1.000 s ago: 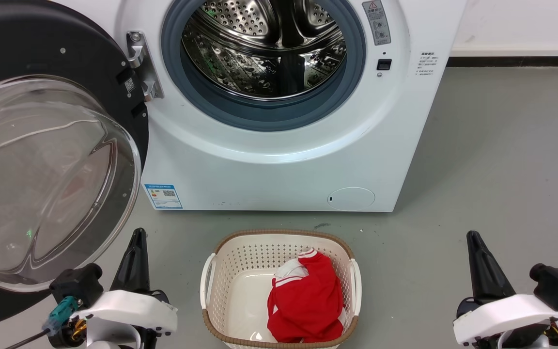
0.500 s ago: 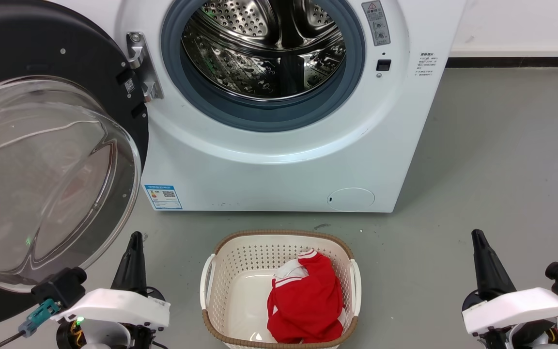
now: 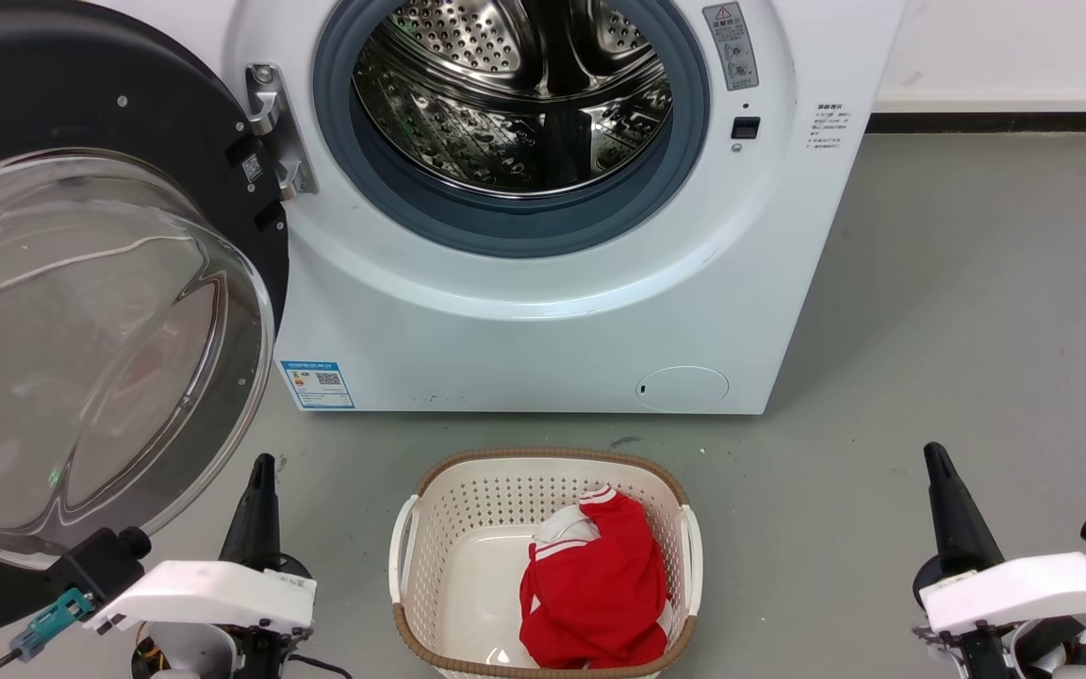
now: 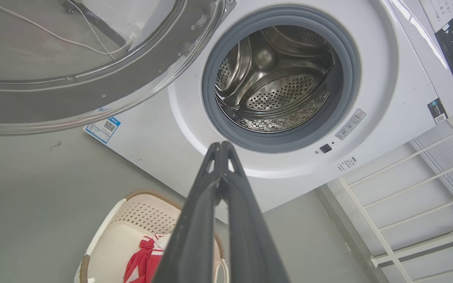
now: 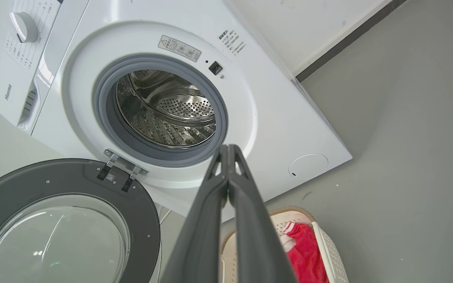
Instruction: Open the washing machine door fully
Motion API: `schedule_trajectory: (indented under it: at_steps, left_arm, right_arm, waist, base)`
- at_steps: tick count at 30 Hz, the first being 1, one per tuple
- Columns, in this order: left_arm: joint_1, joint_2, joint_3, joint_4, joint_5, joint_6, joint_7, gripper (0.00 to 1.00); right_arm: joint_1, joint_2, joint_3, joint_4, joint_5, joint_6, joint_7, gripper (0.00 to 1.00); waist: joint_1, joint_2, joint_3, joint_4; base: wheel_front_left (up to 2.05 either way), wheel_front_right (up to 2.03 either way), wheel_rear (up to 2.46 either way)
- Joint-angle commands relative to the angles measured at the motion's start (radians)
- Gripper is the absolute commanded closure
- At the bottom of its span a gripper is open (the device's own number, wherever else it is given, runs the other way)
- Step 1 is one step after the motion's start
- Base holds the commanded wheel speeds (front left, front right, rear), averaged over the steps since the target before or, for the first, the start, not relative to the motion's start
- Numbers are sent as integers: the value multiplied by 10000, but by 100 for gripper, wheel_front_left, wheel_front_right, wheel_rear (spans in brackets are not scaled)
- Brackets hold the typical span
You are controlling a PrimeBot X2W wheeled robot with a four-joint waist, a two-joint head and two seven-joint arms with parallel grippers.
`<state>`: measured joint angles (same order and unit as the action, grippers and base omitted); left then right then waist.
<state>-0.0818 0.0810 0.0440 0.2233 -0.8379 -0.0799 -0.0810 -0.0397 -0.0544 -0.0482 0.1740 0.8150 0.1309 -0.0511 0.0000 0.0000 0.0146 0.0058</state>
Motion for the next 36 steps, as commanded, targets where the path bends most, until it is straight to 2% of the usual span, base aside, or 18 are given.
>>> schedule_trajectory:
  at_steps: [1,36]
  left_arm:
    - [-219,-10,61,-88,-234,-93,59,100]
    - [-290,-163,419,77,-4216,-327,1071,100]
  right_arm:
    - [-239,-63,-29,-65,247,0,44,100]
    - [-537,-61,-310,340,4401,-1,870,100]
  waist:
    - [0,0,-1,0]
    - [0,0,-51,-25]
  base:
    - [0,0,0]
    - [0,0,0]
